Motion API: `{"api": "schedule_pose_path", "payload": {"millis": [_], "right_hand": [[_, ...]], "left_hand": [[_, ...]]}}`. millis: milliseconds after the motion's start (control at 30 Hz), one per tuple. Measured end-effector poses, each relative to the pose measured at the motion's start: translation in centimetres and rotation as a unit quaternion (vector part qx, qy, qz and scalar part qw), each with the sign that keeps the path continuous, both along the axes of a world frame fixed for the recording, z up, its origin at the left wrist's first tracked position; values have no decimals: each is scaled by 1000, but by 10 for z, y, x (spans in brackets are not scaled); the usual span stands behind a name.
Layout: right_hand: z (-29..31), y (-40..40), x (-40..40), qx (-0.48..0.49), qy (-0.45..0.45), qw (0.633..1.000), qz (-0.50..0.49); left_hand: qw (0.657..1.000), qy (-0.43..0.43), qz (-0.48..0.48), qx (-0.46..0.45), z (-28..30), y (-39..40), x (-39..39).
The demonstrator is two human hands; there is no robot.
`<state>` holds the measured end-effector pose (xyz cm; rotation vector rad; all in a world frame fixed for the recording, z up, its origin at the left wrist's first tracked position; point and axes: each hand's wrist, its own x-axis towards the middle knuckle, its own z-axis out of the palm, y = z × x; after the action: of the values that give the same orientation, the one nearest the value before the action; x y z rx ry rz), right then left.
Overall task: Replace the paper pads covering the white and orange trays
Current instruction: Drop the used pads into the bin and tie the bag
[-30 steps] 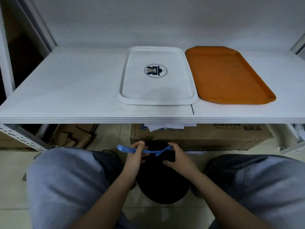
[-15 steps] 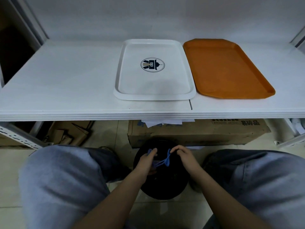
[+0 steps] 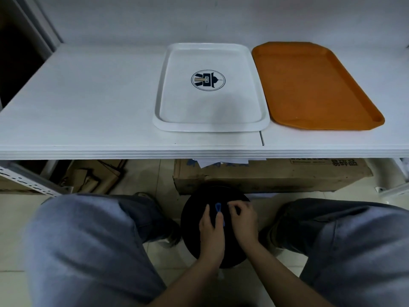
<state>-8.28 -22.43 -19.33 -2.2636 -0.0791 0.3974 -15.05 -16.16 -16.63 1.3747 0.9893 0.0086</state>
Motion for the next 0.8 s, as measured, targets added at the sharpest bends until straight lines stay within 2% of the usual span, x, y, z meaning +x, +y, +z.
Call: {"api": "schedule_pose_path", "payload": {"millis": [67,133,167,233,333,467,567,633,667,700,733,767,800], "right_hand": [[3,5,-1,93,137,986,15],[11,9,-1,200,288,936,14],[12,9,1,219,321,921,26],[13,5,7,198,341,915,78],[15,-1,21,158,322,924,136],[4,2,26,82,186,952,227],[-9,10,24,-69,71,975,197],[-18,11,25,-118,0,977,176],[-21,10,26,-117,-26,980,160],[-24,10,27,-111,-49,982,142],[-25,8,27,-108,-68,984,121],[-26,7,28,-114,-82,985,104],[-26,7,28,-135,-98,982,89]], "left_hand": [[999,5,-2,-36,-6,3,10],[997,23,-1,-75,-10,9,20],[995,28,1,-100,-12,13,24],[986,23,11,-167,-11,23,30],[972,22,-10,-232,-16,44,38],[964,17,-65,-258,-25,59,49],[965,33,-89,-246,-23,59,58],[966,23,-71,-249,-19,57,63],[974,11,-72,-213,-18,56,64],[987,9,-96,-130,-18,57,62],[989,30,-146,-1,-19,56,59],[965,69,-202,151,-20,57,52],[919,115,-253,280,-19,57,44]]}}
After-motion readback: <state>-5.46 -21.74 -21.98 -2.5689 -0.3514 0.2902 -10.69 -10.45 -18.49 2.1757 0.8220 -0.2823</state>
